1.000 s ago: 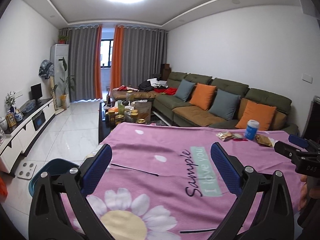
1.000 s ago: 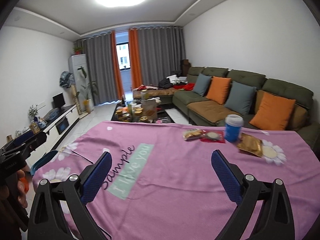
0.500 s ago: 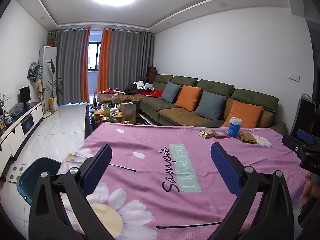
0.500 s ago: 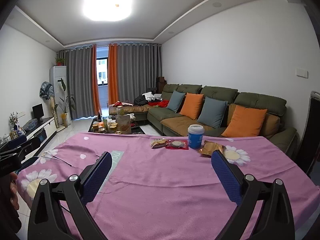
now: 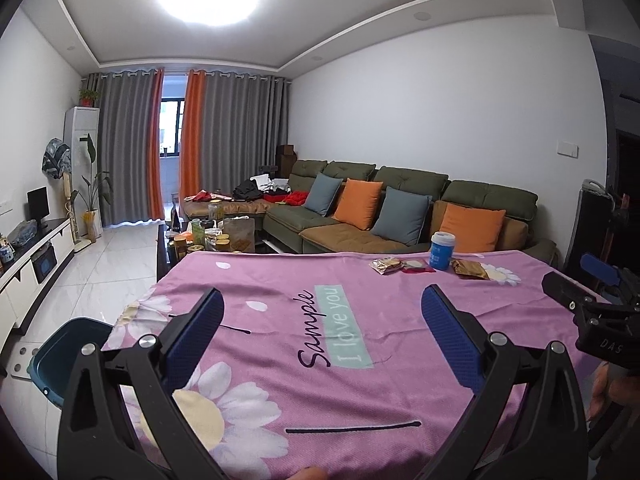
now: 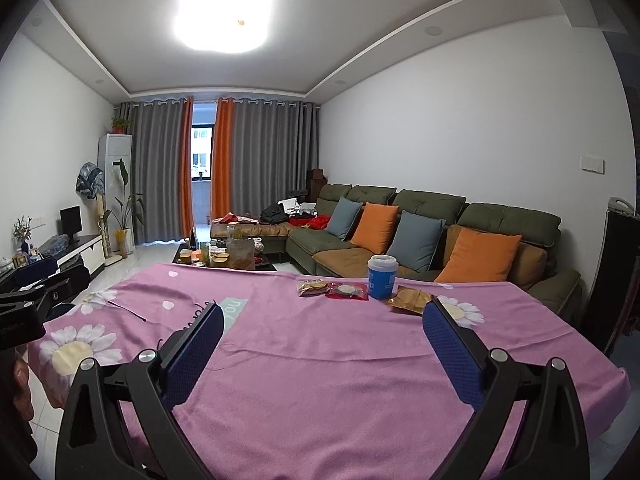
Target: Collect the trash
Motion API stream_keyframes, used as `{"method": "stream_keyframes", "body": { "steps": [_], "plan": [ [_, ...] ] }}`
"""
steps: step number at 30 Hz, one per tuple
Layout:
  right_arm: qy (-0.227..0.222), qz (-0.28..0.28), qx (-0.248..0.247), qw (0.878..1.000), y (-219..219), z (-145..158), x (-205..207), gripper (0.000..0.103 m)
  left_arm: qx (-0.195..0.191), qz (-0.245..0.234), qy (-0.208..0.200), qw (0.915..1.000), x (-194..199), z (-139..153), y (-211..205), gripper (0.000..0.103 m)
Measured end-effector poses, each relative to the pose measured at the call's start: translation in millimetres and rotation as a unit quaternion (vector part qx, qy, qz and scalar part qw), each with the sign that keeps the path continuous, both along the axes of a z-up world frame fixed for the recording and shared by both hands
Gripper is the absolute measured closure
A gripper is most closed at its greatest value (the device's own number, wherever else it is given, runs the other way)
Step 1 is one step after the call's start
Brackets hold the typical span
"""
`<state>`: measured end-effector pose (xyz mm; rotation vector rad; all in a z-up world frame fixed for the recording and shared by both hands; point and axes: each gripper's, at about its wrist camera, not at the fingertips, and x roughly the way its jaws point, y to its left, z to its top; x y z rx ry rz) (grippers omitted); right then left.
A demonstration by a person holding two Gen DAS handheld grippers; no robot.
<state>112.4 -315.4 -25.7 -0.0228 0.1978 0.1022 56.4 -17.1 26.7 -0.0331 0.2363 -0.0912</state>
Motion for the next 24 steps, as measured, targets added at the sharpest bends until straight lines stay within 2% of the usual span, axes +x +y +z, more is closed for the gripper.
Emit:
{"method": "stream_keyframes", "body": {
  "steps": [16,24],
  "plan": [
    [-0.013,0.017,-0.009,1.000,25.7,-6.2,-42.3,0.007,-0.010,-0.018,-0.030,0.9993,-51.3,-8.1,7.1,0.006],
    [-0.010,0.038,-0.016,0.999,40.8,-8.7,-63.7,0.007,-0.012,-0.005,-0.041,0.9991,-65.5,-8.1,9.9,0.006]
  ]
}}
